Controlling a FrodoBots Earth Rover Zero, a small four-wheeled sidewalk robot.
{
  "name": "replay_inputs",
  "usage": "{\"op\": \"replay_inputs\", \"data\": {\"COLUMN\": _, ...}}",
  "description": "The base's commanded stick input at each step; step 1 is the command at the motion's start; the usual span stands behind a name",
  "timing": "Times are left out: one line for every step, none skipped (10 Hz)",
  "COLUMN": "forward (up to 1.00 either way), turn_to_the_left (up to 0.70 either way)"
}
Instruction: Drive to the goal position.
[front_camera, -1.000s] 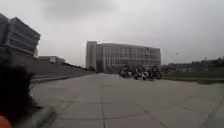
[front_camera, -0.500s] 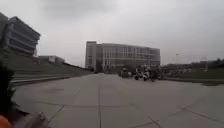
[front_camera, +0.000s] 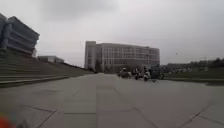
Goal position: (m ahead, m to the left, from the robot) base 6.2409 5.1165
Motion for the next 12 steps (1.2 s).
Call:
{"op": "replay_inputs", "data": {"forward": 0.7, "turn_to_the_left": 0.0}}
{"op": "replay_inputs", "data": {"forward": 0.7, "turn_to_the_left": 0.0}}
{"op": "replay_inputs", "data": {"forward": 0.7, "turn_to_the_left": 0.0}}
{"op": "replay_inputs", "data": {"forward": 0.7, "turn_to_the_left": 0.0}}
{"op": "replay_inputs", "data": {"forward": 0.7, "turn_to_the_left": 0.0}}
{"op": "replay_inputs", "data": {"forward": 0.7, "turn_to_the_left": 0.0}}
{"op": "replay_inputs", "data": {"forward": 0.7, "turn_to_the_left": 0.0}}
{"op": "replay_inputs", "data": {"forward": 0.7, "turn_to_the_left": 0.0}}
{"op": "replay_inputs", "data": {"forward": 0.7, "turn_to_the_left": 0.0}}
{"op": "replay_inputs", "data": {"forward": 0.7, "turn_to_the_left": 0.0}}
{"op": "replay_inputs", "data": {"forward": 0.7, "turn_to_the_left": 0.0}}
{"op": "replay_inputs", "data": {"forward": 0.63, "turn_to_the_left": 0.07}}
